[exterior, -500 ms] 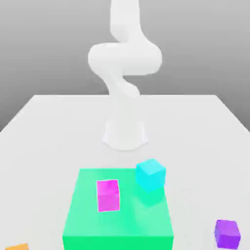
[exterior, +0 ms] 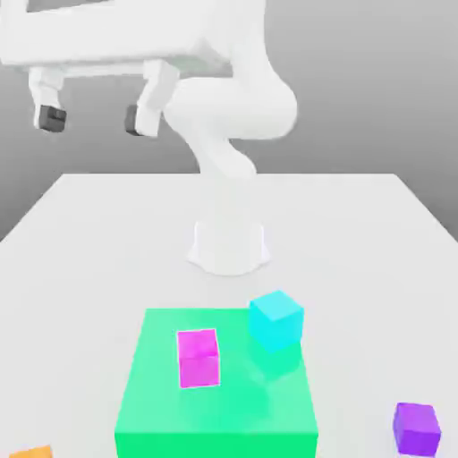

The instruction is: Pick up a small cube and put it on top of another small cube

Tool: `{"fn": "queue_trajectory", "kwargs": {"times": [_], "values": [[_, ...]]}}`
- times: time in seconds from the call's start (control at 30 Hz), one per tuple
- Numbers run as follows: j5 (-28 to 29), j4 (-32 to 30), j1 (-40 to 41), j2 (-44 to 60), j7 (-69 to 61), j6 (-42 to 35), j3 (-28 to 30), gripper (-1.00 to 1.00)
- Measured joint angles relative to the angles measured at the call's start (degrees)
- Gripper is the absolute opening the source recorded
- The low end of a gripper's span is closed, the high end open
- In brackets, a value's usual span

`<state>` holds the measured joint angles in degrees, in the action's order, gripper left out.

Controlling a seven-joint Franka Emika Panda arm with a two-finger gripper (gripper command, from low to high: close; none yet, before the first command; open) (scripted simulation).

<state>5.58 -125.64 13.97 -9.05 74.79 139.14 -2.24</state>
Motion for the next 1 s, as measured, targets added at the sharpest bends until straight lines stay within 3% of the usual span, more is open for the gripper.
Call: {"fn": "queue_trajectory", "kwargs": {"times": [0.27,0.57,0.7,0.73,1.0], "values": [[-0.4,2.7,3.8,16.5,11.1,3.5,2.1,0.00],[-6.6,5.7,6.9,34.8,19.6,7.6,4.4,0.00],[-7.8,7.6,7.6,43.1,20.0,13.0,4.1,0.00],[-7.9,7.9,7.7,44.4,20.0,13.9,4.1,-1.00],[-7.9,7.6,7.7,42.9,20.0,12.9,4.1,-1.00]]}}
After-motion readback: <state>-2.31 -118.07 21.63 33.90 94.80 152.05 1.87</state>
